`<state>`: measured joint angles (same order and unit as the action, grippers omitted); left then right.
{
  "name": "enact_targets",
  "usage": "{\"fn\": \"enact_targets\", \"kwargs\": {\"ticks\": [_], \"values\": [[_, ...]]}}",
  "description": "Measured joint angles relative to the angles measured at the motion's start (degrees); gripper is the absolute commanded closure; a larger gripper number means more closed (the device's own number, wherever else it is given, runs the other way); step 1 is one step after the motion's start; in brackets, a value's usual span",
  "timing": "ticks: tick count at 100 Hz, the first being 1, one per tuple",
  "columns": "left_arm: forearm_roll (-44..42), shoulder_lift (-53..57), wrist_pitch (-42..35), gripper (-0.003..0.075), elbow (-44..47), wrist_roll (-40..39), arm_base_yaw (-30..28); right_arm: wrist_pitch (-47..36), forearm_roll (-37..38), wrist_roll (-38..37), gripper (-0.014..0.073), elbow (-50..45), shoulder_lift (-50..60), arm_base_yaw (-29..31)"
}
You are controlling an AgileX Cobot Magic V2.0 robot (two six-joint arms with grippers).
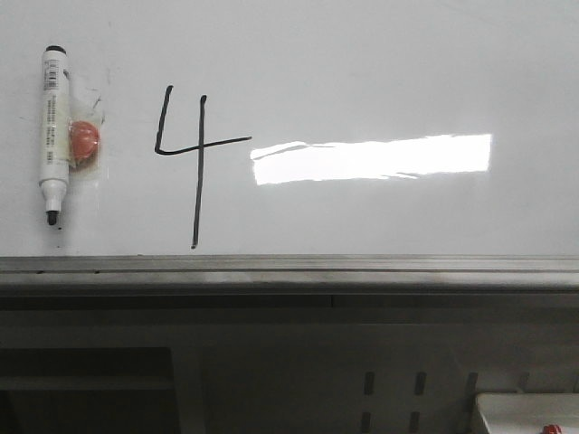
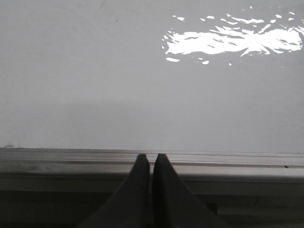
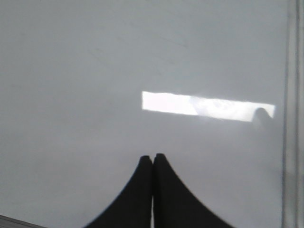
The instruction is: Write number 4 on whiteboard
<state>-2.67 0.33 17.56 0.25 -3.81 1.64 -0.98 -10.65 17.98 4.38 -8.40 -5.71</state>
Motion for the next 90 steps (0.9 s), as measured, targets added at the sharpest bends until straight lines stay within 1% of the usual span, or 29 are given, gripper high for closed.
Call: {"fn": "enact_targets", "kwargs": {"ticks": [6, 17, 28, 44, 66, 90], "values": [[0.0, 0.0, 0.0, 0.0741, 0.0, 0.0, 0.0, 0.98, 1.35, -1.59, 0.0659, -1.33, 1.91, 2.93], [0.0, 0.0, 0.0, 0.0741, 0.0, 0.0, 0.0, 3.55, 6.1, -7.47, 0.0659, -2.9, 4.25, 7.13], [0.0, 0.0, 0.0, 0.0741, 0.0, 0.0, 0.0, 5.79, 8.41, -10.16, 0.0659, -4.07, 6.01, 8.92], [0.0, 0.0, 0.0, 0.0741, 0.0, 0.0, 0.0, 8.08, 9.12, -11.82, 0.0659, -5.0, 8.49, 9.04], [0.0, 0.0, 0.09, 0.0741, 0.0, 0.0, 0.0, 19.33, 9.26, -12.77, 0.0659, -5.0, 9.01, 9.09], [0.0, 0.0, 0.09, 0.0741, 0.0, 0.0, 0.0, 20.04, 9.34, -12.81, 0.0659, -5.0, 9.01, 9.09]]}}
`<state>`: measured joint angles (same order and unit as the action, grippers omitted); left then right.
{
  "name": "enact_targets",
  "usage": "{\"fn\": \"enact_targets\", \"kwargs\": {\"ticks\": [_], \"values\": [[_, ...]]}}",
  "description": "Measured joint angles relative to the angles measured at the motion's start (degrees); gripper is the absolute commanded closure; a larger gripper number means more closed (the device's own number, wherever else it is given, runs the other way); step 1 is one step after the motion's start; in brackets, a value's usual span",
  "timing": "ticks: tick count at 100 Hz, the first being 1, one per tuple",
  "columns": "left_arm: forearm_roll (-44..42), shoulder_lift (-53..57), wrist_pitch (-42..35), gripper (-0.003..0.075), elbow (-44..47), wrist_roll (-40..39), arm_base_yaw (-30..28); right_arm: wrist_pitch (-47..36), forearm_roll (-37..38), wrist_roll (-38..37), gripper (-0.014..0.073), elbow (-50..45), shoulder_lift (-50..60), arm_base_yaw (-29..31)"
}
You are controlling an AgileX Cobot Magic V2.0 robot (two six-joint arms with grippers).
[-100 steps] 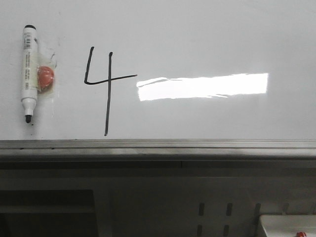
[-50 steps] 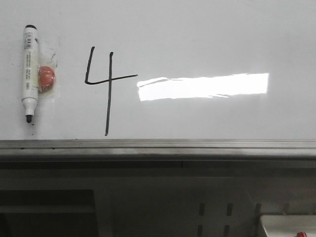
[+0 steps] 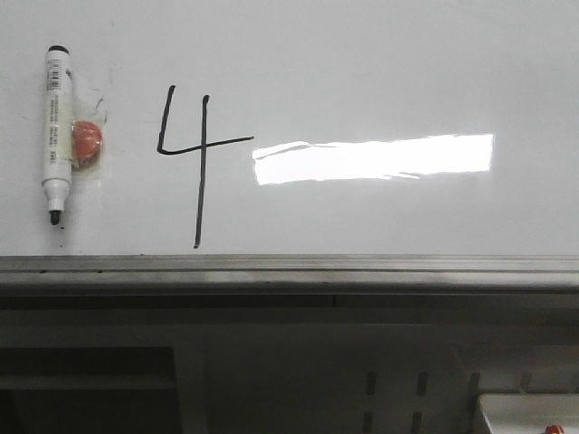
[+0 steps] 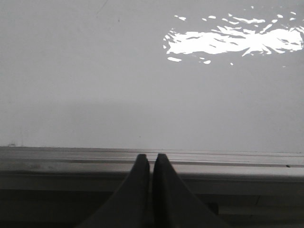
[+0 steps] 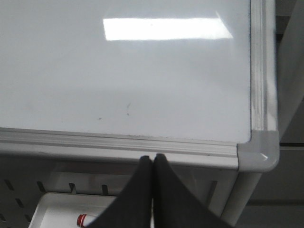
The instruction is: Write number 4 on whiteboard
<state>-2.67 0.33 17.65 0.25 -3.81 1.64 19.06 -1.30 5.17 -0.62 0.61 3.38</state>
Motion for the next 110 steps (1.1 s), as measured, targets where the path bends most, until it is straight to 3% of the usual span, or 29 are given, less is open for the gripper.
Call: {"fn": "enact_targets", "kwargs": {"ticks": [110], "values": [[0.0, 0.0, 1.7, 0.0741, 0.0, 0.0, 0.0, 0.13, 0.0, -0.09, 0.0659, 0.0, 0.0, 0.0]]}}
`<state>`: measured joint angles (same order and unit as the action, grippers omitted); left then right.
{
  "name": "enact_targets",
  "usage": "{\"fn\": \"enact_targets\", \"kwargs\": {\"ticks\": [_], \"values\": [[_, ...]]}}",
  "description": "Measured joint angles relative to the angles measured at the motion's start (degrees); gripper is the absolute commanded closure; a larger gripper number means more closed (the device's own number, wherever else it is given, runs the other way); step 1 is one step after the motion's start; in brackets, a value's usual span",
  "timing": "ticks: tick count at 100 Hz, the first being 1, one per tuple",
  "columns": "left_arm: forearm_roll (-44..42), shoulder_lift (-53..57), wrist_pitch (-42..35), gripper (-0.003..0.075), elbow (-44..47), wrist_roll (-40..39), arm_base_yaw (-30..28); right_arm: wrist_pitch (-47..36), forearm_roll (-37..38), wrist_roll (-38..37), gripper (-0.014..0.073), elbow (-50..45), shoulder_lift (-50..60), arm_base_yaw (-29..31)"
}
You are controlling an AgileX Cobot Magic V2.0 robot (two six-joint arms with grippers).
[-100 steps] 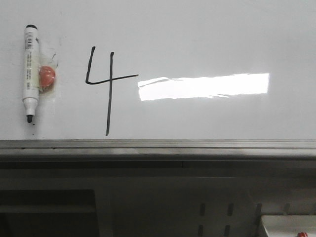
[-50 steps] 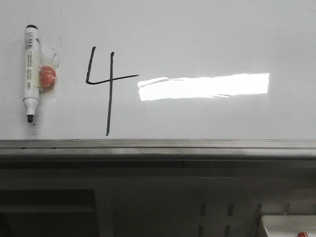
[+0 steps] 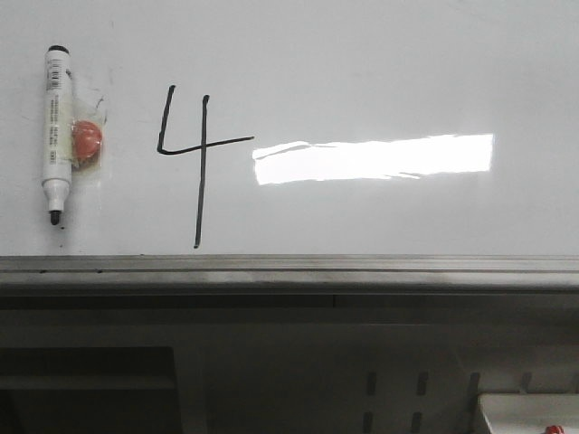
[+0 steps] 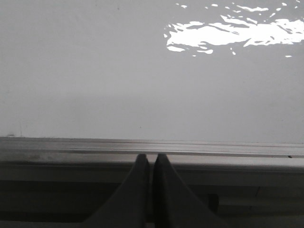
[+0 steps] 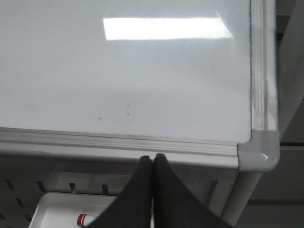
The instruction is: Write number 4 on whiteboard
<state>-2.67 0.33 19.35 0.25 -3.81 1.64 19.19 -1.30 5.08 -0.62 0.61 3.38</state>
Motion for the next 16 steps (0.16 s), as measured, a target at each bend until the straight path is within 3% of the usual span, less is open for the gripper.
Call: {"fn": "enact_targets", "kwargs": {"ticks": [16], "values": [[0.0, 0.0, 0.0, 0.0741, 0.0, 0.0, 0.0, 0.0, 0.0, -0.12, 0.0659, 0.0, 0.0, 0.0]]}}
